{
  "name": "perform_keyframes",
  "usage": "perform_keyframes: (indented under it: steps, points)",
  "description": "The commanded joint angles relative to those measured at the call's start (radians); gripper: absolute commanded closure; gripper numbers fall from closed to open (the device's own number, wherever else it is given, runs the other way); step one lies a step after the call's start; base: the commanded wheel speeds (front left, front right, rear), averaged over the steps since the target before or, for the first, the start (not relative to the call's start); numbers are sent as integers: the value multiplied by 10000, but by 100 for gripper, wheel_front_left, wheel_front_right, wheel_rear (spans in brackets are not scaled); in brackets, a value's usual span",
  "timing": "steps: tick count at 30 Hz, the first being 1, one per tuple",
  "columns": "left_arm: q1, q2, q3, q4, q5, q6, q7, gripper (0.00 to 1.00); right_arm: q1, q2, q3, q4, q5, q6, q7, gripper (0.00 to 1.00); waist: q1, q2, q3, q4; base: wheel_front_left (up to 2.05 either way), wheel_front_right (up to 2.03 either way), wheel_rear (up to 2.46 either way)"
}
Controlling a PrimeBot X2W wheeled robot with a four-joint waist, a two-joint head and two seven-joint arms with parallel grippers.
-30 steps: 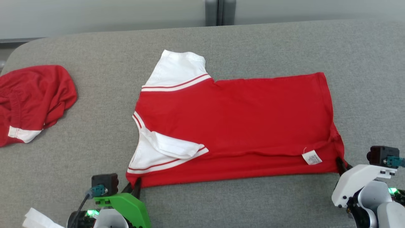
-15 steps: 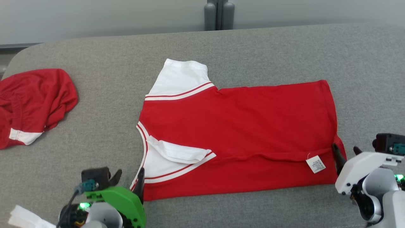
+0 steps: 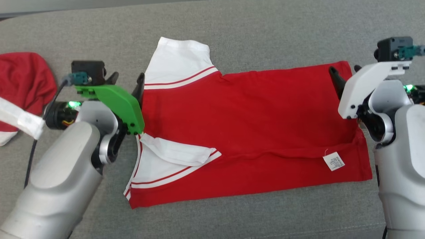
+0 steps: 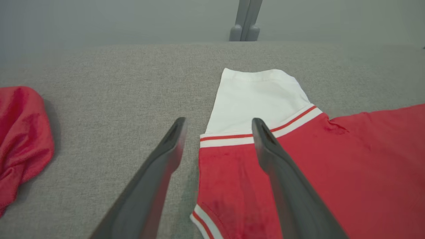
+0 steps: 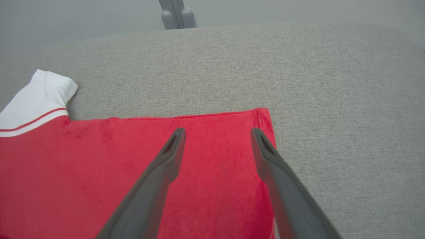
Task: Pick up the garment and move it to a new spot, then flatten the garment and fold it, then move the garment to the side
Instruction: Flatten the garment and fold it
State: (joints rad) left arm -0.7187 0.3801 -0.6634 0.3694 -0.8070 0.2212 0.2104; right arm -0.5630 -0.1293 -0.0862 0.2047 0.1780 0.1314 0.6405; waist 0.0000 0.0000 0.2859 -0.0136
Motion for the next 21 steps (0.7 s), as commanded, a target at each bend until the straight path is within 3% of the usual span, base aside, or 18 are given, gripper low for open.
perform_keyframes:
  steps: [1,12,21]
  points:
    - [-517,4,-45,295,162,-126,99,0,-329,-98,194,204,78,-15,-16,0,0,0,956,-515,0,0,0]
    - [-3204,-190,-271,2461,659,-761,538,0,-2318,-323,1596,1046,596,-15,-394,0,0,0,2562,-1389,0,0,0]
    - [-4023,-433,-455,3760,1064,-530,338,0,-2574,-493,1999,1070,747,-15,-721,0,0,0,3089,-1613,0,0,0]
